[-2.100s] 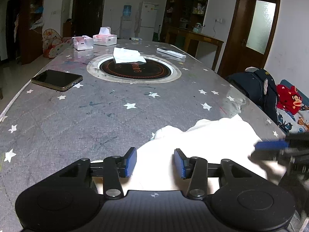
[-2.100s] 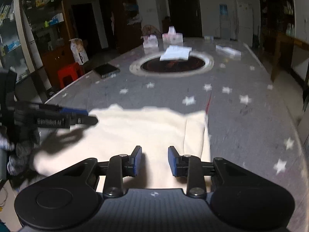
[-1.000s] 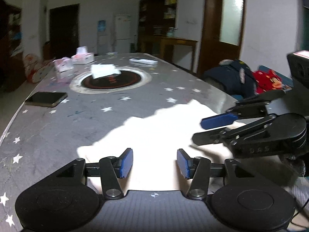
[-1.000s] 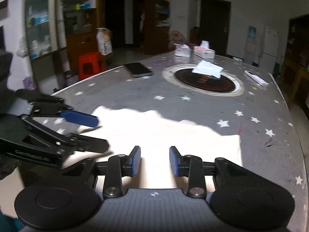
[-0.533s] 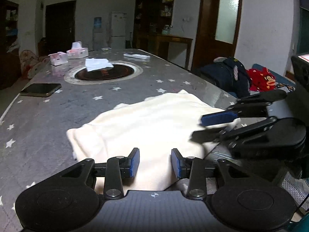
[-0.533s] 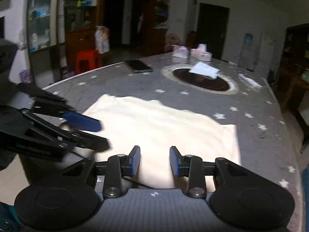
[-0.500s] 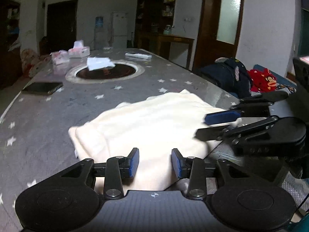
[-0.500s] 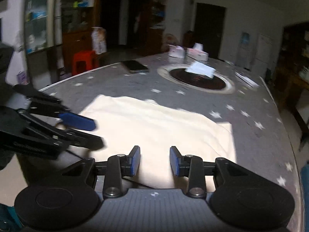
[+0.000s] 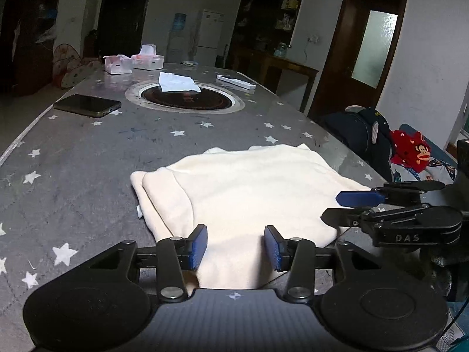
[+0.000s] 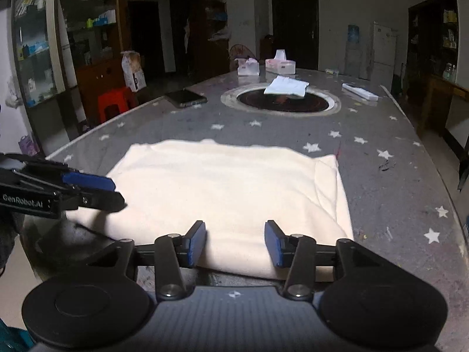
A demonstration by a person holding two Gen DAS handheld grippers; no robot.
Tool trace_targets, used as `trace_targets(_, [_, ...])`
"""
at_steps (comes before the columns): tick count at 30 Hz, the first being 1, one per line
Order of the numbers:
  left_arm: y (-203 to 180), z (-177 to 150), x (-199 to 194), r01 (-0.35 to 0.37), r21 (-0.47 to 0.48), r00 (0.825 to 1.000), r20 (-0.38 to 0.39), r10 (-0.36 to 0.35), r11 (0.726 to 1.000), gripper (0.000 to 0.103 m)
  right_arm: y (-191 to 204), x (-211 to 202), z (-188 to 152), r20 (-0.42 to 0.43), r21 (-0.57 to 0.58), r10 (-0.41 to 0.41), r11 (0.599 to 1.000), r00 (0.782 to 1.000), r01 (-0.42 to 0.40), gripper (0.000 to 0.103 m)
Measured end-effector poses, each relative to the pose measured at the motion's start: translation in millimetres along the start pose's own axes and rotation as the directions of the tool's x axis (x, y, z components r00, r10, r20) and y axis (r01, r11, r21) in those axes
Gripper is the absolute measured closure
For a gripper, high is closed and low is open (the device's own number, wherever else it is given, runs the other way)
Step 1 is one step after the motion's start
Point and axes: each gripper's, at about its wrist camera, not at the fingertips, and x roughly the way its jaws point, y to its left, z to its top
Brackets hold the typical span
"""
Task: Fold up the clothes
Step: 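Smooth the folded shirt edges with both open grippers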
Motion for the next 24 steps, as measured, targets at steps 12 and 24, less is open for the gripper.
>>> trace_targets(12, [0,7,3,-0.020,-0.027,1.000,-0.020,0.020,0.999,0.038,0,-8,-3,0.013,0.031,0.003,1.000,1.000,-0.003,0.038])
trace_targets(24, [-7,12,-5,-0.078,-0.033,0.997,-0.002,0.078,0.996,0.013,5,-15,-4,0.040,0.050,-0.007,0.999,0.999,0.005,0.017])
